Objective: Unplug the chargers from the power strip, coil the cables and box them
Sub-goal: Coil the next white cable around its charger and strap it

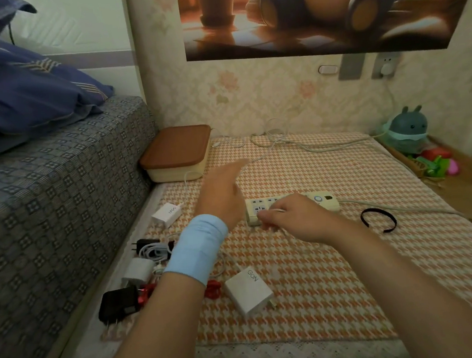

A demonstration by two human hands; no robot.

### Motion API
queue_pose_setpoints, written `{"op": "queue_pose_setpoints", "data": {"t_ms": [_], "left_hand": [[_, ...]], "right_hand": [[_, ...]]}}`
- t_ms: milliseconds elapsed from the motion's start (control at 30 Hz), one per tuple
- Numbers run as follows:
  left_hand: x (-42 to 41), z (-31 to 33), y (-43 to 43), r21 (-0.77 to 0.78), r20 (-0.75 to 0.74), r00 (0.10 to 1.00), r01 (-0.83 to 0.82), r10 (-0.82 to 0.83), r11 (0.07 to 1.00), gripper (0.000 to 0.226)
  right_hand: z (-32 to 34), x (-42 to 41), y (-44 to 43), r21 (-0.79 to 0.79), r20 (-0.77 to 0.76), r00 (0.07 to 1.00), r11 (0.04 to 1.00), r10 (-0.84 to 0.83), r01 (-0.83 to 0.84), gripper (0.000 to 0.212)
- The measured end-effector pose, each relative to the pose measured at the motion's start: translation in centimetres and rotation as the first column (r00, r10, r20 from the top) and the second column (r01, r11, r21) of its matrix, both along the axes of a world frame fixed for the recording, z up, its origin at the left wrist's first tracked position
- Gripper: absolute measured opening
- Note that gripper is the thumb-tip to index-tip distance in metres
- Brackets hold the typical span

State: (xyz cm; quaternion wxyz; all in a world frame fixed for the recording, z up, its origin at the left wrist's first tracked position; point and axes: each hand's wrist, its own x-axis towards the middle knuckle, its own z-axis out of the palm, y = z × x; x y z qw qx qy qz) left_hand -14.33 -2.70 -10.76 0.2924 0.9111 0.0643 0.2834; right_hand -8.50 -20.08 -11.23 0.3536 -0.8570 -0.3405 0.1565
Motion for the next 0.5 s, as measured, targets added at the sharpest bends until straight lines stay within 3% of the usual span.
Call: {"op": "queue_pose_setpoints", "data": {"t_ms": [33, 100, 200, 300, 500], "left_hand": [[0.0, 0.0, -1.1, -0.102, -0.031, 0.989, 0.139, -0.143, 0.985, 0.048], [-0.2, -0.3, -2.5, -0.2, -0.105, 0.957, 0.247, -0.271, 0.948, 0.037], [-0.1, -0.9, -2.1, -0.179, -0.255, 0.93, 0.223, -0.264, 0.958, 0.026], [-0.2, -0.6, -0.9, -0.15, -0.335, 0.915, 0.184, -0.225, 0.971, 0.035], [-0.4, 0.3, 2.1, -0.09, -0.072, 0.988, -0.144, 0.137, 0.986, 0.057]], "right_hand": [[0.0, 0.0, 0.2, 0.017, 0.002, 1.0, 1.0, 0.022, -0.022, 0.039], [0.0, 0.0, 0.1, 0.084, -0.015, 0.998, 0.995, 0.06, -0.058, 0.038], [0.1, 0.3, -0.7, 0.14, 0.027, 0.999, 0.99, 0.031, -0.034, 0.029], [0.3, 0.6, -1.6, 0.182, 0.007, 0.997, 0.98, -0.078, 0.075, 0.024], [0.2, 1.2, -2.8, -0.052, -0.033, 0.993, 0.992, -0.112, 0.111, 0.021]]}}
